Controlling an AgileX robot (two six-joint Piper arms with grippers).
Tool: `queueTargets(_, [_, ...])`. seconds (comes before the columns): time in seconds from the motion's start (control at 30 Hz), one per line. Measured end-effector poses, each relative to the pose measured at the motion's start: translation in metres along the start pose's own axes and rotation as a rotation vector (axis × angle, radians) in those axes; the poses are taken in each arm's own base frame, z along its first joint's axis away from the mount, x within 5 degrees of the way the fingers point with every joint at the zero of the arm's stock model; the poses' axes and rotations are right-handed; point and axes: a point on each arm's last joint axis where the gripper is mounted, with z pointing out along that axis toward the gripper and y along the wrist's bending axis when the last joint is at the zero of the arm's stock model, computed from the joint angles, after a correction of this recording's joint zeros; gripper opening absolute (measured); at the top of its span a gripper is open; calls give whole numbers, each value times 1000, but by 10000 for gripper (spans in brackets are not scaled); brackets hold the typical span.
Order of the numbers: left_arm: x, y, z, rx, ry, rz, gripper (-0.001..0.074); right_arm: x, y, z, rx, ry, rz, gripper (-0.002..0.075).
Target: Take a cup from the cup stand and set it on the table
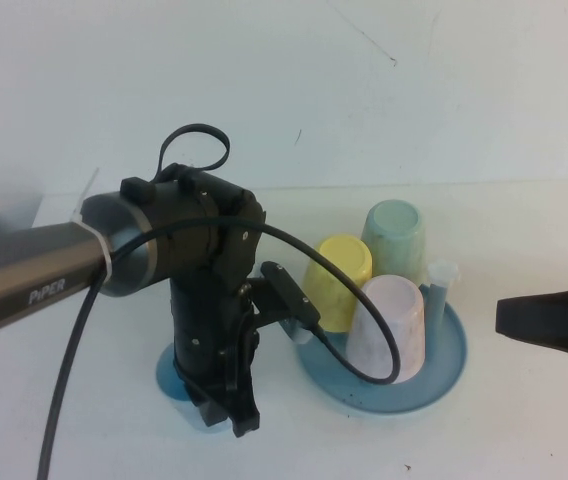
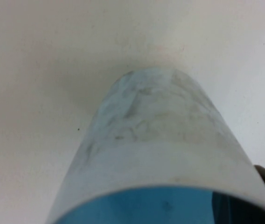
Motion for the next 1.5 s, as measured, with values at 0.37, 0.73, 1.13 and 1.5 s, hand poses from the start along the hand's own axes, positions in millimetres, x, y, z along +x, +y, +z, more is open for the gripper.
queueTargets(0.37, [-13, 2, -20, 14, -63, -15, 335, 1, 0, 0, 3, 10, -6, 586])
queueTargets(0.73, [-8, -7, -98, -34, -286, -46, 237, 4, -1, 0, 14, 43, -20, 585])
queueTargets(1.13, [78, -65, -206, -17, -671, -11, 4, 4, 7, -3, 14, 33, -58, 105])
queueTargets(1.5, [166, -102, -171, -70, -1095, -215, 0, 7, 100, -40, 50, -289, -509, 1])
